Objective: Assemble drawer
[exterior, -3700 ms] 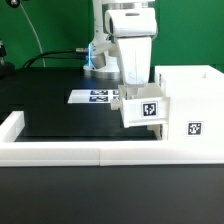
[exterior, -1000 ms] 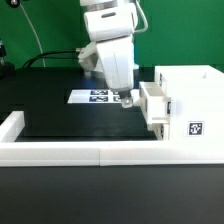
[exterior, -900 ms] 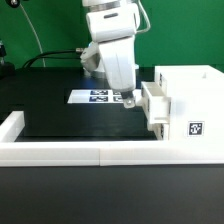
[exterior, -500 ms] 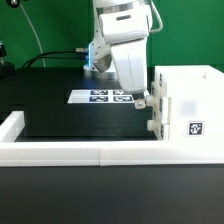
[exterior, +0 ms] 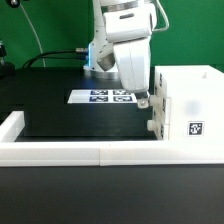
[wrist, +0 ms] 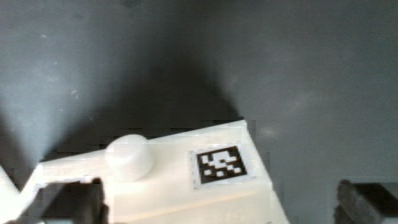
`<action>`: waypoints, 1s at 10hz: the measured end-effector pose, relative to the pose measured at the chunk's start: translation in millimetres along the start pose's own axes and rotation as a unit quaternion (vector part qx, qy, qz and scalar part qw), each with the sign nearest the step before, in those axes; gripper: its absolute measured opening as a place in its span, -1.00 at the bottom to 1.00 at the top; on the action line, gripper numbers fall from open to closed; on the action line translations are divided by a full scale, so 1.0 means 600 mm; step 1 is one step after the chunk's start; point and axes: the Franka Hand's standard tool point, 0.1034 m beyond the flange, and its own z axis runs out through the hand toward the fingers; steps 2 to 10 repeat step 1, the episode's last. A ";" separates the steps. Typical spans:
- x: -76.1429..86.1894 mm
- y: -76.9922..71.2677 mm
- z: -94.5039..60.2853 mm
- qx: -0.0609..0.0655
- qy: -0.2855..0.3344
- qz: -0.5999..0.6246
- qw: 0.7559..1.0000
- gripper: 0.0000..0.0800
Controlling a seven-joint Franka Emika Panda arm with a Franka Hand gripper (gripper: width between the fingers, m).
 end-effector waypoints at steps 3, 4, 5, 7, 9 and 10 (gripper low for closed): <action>0.000 0.000 0.000 0.000 0.000 0.000 1.000 0.62; 0.000 0.000 0.000 0.000 0.000 0.000 1.000 0.62; 0.000 0.000 0.000 0.000 0.000 0.000 1.000 0.62; 0.000 0.000 0.000 0.000 0.000 0.000 1.000 0.62; 0.000 0.000 0.000 0.000 0.000 0.000 1.000 0.62; 0.000 0.000 0.000 0.000 0.000 0.000 1.000 0.62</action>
Offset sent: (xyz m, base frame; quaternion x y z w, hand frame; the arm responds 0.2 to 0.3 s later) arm 0.0000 0.0000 0.0000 0.0000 0.0000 0.0000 1.0000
